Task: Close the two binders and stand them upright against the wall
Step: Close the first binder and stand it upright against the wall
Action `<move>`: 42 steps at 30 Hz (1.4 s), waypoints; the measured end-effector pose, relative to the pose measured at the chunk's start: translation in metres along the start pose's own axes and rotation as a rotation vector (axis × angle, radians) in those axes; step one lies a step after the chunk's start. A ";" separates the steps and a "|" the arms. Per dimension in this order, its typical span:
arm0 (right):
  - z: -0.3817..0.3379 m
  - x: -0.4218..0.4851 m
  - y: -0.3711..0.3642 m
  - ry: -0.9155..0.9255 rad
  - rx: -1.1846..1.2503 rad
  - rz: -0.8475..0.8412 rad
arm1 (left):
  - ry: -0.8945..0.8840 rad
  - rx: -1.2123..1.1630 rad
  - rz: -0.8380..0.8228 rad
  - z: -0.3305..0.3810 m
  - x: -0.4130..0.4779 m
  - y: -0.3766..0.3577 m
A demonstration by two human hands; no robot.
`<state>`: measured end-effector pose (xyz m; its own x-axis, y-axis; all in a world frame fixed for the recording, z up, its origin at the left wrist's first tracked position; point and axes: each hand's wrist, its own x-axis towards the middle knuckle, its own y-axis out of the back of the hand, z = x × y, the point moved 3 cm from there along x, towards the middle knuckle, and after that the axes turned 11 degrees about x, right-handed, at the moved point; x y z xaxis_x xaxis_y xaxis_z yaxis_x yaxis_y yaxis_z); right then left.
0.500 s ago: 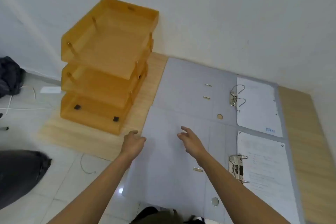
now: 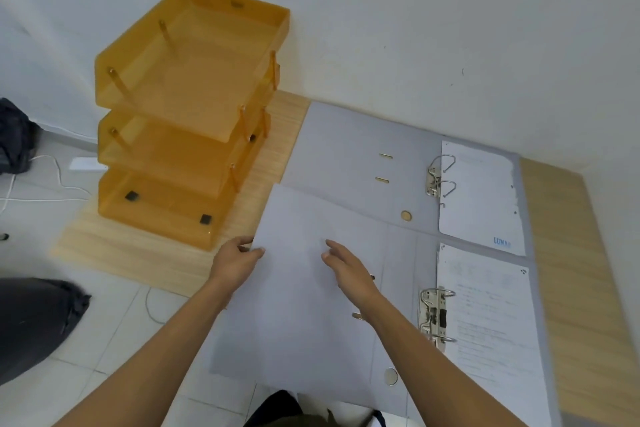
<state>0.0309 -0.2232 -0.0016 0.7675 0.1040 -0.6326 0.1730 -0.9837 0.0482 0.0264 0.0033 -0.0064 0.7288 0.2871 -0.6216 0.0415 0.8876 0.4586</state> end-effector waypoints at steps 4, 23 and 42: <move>-0.019 -0.019 0.013 0.096 0.013 -0.010 | -0.152 -0.045 -0.085 0.040 -0.032 0.006; -0.013 -0.172 0.172 0.336 0.259 -0.076 | -0.427 -0.140 -0.399 0.138 -0.187 -0.226; 0.126 -0.184 0.338 0.206 0.101 0.516 | -0.518 0.482 -0.163 0.040 -0.172 -0.304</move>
<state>-0.1293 -0.5937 0.0340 0.8431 -0.3780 -0.3824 -0.3090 -0.9227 0.2307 -0.0843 -0.3307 -0.0135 0.9130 -0.1489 -0.3799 0.3868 0.6126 0.6893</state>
